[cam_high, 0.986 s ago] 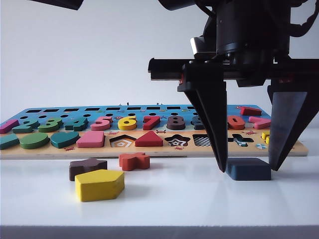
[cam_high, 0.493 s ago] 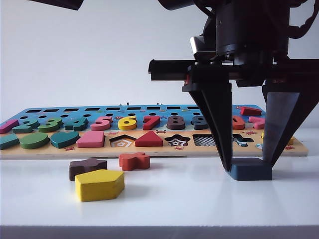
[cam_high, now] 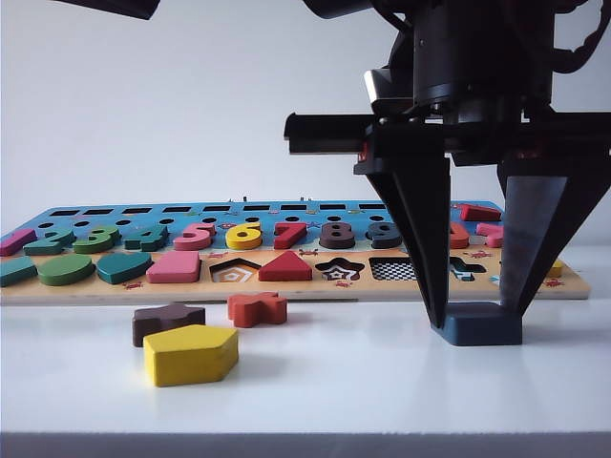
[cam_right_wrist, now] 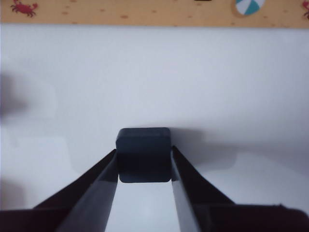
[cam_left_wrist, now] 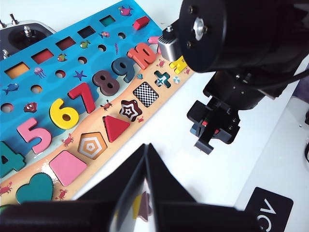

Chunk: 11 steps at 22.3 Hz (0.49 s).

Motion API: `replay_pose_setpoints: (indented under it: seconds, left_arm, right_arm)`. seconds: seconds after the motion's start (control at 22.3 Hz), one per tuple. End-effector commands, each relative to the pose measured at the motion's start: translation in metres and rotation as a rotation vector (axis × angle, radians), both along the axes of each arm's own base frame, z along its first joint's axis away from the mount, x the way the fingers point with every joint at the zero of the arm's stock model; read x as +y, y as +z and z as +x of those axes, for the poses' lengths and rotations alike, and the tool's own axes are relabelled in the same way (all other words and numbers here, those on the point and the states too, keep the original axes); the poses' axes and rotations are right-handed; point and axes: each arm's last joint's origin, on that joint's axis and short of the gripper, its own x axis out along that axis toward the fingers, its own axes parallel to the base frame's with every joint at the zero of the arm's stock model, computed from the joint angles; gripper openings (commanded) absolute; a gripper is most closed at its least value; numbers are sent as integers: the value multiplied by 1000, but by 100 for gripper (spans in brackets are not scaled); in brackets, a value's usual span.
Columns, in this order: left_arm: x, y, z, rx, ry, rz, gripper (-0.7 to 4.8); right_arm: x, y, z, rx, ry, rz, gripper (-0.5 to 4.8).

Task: Insert the cube into the slot.

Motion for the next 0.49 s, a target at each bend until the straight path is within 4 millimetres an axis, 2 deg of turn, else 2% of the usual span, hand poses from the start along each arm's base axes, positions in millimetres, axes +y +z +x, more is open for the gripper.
replay_pose_setpoints:
  seconds: [0.04, 0.27, 0.49]
  left_arm:
    - [0, 3, 0, -15, -1, -11, 17]
    - [0, 3, 0, -16, -1, -11, 17]
    - [0, 3, 0, -16, -1, -11, 17]
  right_arm:
    - [2, 6, 2, -43, -7, 46, 111]
    - [-4, 28, 3, -147, 5, 159, 98]
    - [-19, 53, 4, -263, 54, 232, 92]
